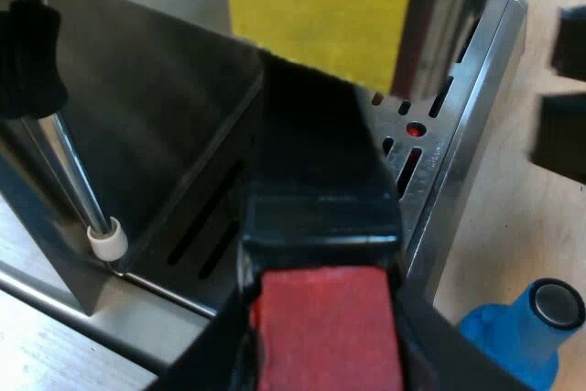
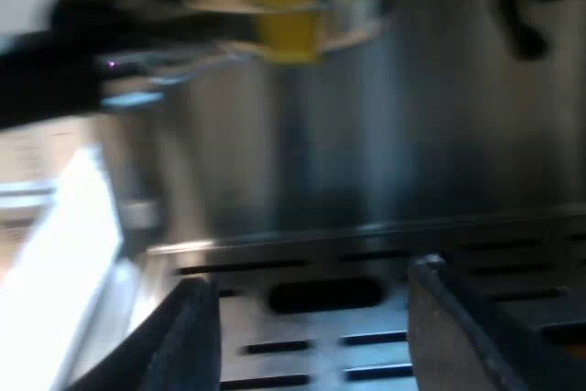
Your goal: Put the handle in the coffee machine
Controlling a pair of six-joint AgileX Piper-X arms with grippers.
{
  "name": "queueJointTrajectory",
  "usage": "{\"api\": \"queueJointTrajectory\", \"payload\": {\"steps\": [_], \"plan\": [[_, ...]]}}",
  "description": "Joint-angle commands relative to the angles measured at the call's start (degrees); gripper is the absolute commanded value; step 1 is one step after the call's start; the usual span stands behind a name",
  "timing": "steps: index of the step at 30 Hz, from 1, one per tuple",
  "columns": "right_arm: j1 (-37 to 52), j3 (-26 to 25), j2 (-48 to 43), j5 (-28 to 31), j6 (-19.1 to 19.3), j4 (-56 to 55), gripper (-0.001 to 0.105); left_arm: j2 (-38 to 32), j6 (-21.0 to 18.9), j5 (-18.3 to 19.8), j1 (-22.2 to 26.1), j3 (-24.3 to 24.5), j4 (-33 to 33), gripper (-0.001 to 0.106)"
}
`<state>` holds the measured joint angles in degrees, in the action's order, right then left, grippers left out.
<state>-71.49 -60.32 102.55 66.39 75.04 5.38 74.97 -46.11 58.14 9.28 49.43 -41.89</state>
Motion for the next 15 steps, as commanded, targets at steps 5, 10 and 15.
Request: {"api": "queueJointTrajectory", "payload": {"steps": [5, 10, 15], "plan": [[0.62, -0.12, 0.26, 1.47, 1.71, 0.67, 0.048, -2.19, 0.03, 9.64, 0.0, 1.75, 1.93, 0.0], [0.66, -0.12, 0.26, 1.47, 1.76, 0.8, 0.048, -2.19, 0.03, 9.64, 0.0, 1.75, 1.93, 0.0], [1.44, -0.12, 0.82, 3.07, -1.71, 1.85, 0.048, -2.19, 0.03, 9.64, 0.0, 1.75, 1.93, 0.0]]}}
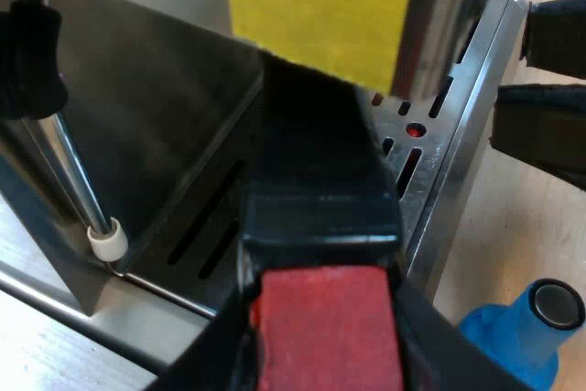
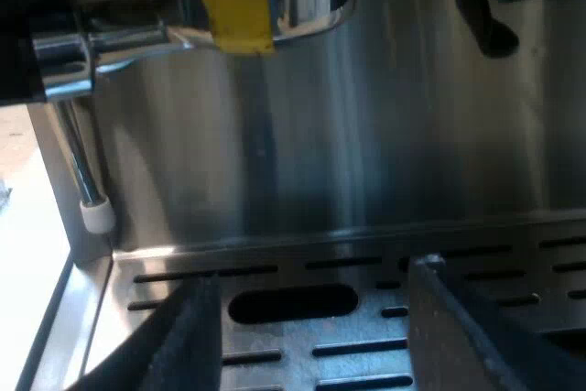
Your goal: Put the handle in the coffee machine
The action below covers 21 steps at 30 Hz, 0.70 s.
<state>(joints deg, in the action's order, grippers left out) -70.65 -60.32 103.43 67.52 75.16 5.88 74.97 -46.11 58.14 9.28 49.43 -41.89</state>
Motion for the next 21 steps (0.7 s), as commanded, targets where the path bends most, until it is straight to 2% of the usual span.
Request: {"api": "queueJointTrajectory", "payload": {"steps": [1, 9, 13, 15, 17, 18, 19, 21], "plan": [[0.81, -0.12, 0.35, 3.2, -2.66, 2.6, 0.048, -2.19, 0.03, 9.64, 0.0, 1.75, 1.93, 0.0], [2.75, -0.12, 4.47, 4.15, -2.86, 12.11, 0.048, -2.19, 0.03, 9.64, 0.0, 1.75, 1.93, 0.0], [4.13, -0.12, 5.47, 2.5, 0.85, 12.34, 0.044, -2.19, 0.03, 9.64, 0.0, 1.75, 1.93, 0.0], [4.96, -0.12, 5.77, 1.5, 1.92, 13.18, 0.036, -2.19, 0.03, 9.64, 0.0, 1.75, 1.93, 0.0], [5.11, -0.12, 5.78, 1.53, 1.98, 13.44, 0.034, -2.19, 0.03, 9.64, 0.0, 1.75, 1.93, 0.0], [5.63, -0.12, 5.79, 1.53, 2.3, 14.43, 0.029, -2.19, 0.03, 9.64, 0.0, 1.75, 1.93, 0.0], [7.07, -0.12, 5.79, 1.19, 5.01, 16.13, 0.018, -2.19, 0.03, 9.64, 0.0, 1.75, 1.93, 0.0], [7.73, -0.12, 5.79, 0.17, 8.61, 16.9, 0.013, -2.19, 0.03, 9.64, 0.0, 1.75, 1.93, 0.0]]}}
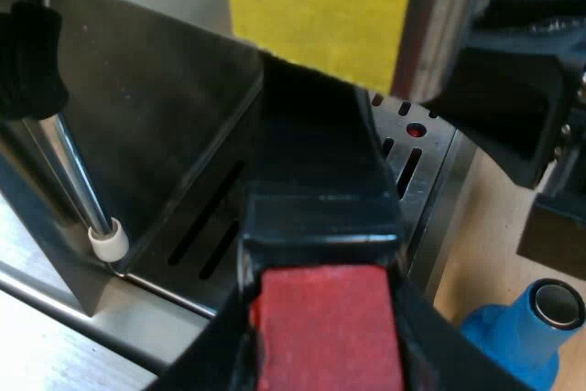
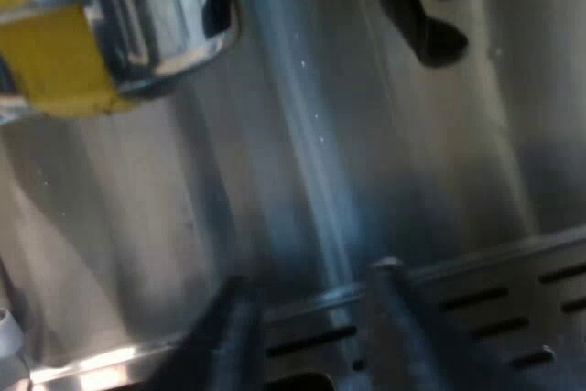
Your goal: Put the handle in the coffee machine
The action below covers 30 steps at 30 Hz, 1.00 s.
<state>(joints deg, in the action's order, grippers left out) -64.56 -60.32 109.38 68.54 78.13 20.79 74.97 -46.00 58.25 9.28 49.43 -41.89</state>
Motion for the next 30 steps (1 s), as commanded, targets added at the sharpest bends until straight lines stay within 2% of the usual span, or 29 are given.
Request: {"api": "queueJointTrajectory", "payload": {"steps": [1, 5, 8, 9, 11, 12, 19, 25, 27, 30], "plan": [[1.98, -0.12, -0.16, -1.59, 7.4, 2.89, 0.011, -2.19, -0.08, 9.54, 0.0, 1.75, 1.93, 0.0], [2.98, -0.12, -0.16, -3.29, 10.8, 6.27, 0.008, -2.19, -0.08, 9.54, 0.0, 1.75, 1.93, 0.0], [3.24, -0.12, 0.11, -6.44, 17.56, 11.06, 0.008, -2.19, -0.08, 9.54, 0.0, 1.75, 1.93, 0.0], [3.24, -0.12, 0.51, -9.13, 21.0, 13.46, 0.008, -2.19, -0.08, 9.54, 0.0, 1.75, 1.93, 0.0], [3.24, -0.12, 1.13, -12.63, 24.84, 16.56, 0.008, -2.19, -0.08, 9.54, 0.0, 1.75, 1.93, 0.0], [3.24, -0.12, 1.45, -13.63, 25.57, 18.82, 0.008, -2.19, -0.08, 9.54, 0.0, 1.75, 1.93, 0.0], [3.24, -0.12, 2.24, -11.93, 26.34, 27.29, 0.008, -2.19, -0.08, 9.54, 0.0, 1.75, 1.93, 0.0], [3.24, -0.12, 2.24, -11.81, 27.4, 28.29, 0.008, -2.19, -0.08, 9.54, 0.0, 1.75, 1.93, 0.0], [3.67, -0.12, 2.24, -11.81, 28.86, 28.29, 0.008, -2.19, -0.08, 9.54, 0.0, 1.75, 1.93, 0.0], [4.55, -0.12, 2.24, -10.29, 28.59, 28.29, 0.008, -2.19, -0.08, 9.54, 0.0, 1.75, 1.93, 0.0]]}}
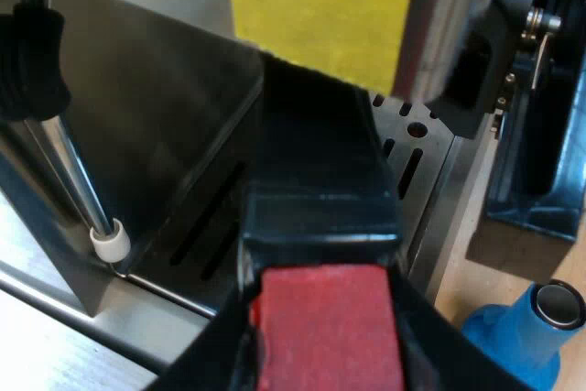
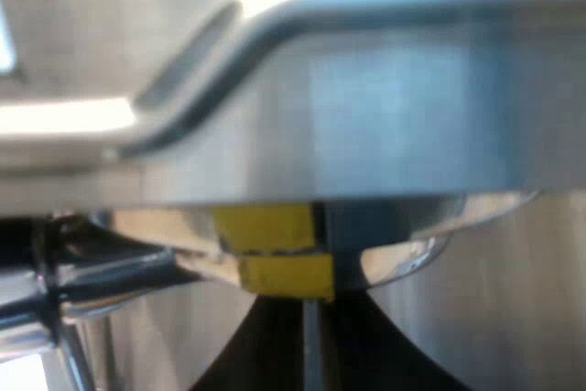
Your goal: Put the handle in the coffee machine
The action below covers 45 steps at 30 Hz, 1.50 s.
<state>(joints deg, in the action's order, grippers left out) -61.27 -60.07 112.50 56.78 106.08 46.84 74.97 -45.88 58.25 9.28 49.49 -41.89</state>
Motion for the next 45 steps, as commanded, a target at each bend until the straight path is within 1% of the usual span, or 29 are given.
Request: {"api": "queueJointTrajectory", "payload": {"steps": [1, 5, 16, 20, 21, 22, 26, 29, 30, 32, 33, 34, 39, 41, 45], "plan": [[1.84, -0.36, -0.87, 1.3, 0.66, 2.25, 0.008, -2.19, -0.2, 9.54, 0.0, 1.69, 1.93, 0.0], [2.54, -0.49, -0.87, -0.55, 0.66, 2.87, 0.008, -2.19, -0.2, 9.54, 0.0, 1.69, 1.93, 0.0], [2.48, -0.96, -0.12, -0.39, 0.66, 6.23, 0.008, -2.19, -0.2, 9.54, 0.0, 1.69, 1.85, 0.0], [2.48, -0.97, -0.12, 0.17, 1.3, 8.53, 0.008, -2.19, -0.2, 9.31, 0.0, 1.69, 1.63, 0.0], [2.48, -0.97, -0.12, 0.14, 2.83, 9.92, 0.008, -2.19, -0.2, 8.19, 0.0, 1.69, 1.36, 0.0], [2.48, -0.97, -0.12, 0.14, 3.1, 10.17, 0.008, -2.19, -0.2, 7.67, 0.0, 1.69, 1.35, 0.0], [2.48, -0.97, -0.12, 1.26, 3.21, 11.76, 0.008, -2.19, -0.2, 6.0, 0.0, 1.69, 1.37, 0.0], [2.48, -0.97, -0.12, 1.25, 3.48, 13.12, 0.008, -2.19, -0.2, 5.88, 0.0, 1.69, 1.03, 0.0], [2.33, -0.97, -0.12, 1.25, 3.48, 13.49, 0.008, -2.19, -0.2, 5.88, 0.0, 1.69, 0.6, 0.003], [2.32, -0.97, -0.12, 1.25, 3.48, 13.5, 0.008, -2.19, -0.2, 5.88, 0.0, 1.69, -0.16, 0.013], [2.33, -0.97, -0.12, 1.25, 3.76, 13.61, 0.008, -2.19, -0.2, 5.88, 0.0, 1.69, -0.48, 0.019], [2.33, -0.97, -0.12, 1.25, 3.91, 13.86, 0.008, -2.19, -0.2, 5.72, 0.0, 1.69, -0.83, 0.028], [2.29, -0.97, -0.25, 1.25, 4.8, 14.78, 0.008, -2.19, -0.2, 5.51, 0.0, 1.69, -1.61, 0.048], [2.29, -0.97, -0.25, 1.25, 4.79, 15.47, 0.008, -2.19, -0.2, 5.51, 0.0, 1.69, -1.6, 0.049], [2.29, -0.97, -0.25, 1.25, 4.79, 16.09, 0.008, -2.19, -0.2, 3.72, 0.0, 1.69, -1.87, 0.049]]}}
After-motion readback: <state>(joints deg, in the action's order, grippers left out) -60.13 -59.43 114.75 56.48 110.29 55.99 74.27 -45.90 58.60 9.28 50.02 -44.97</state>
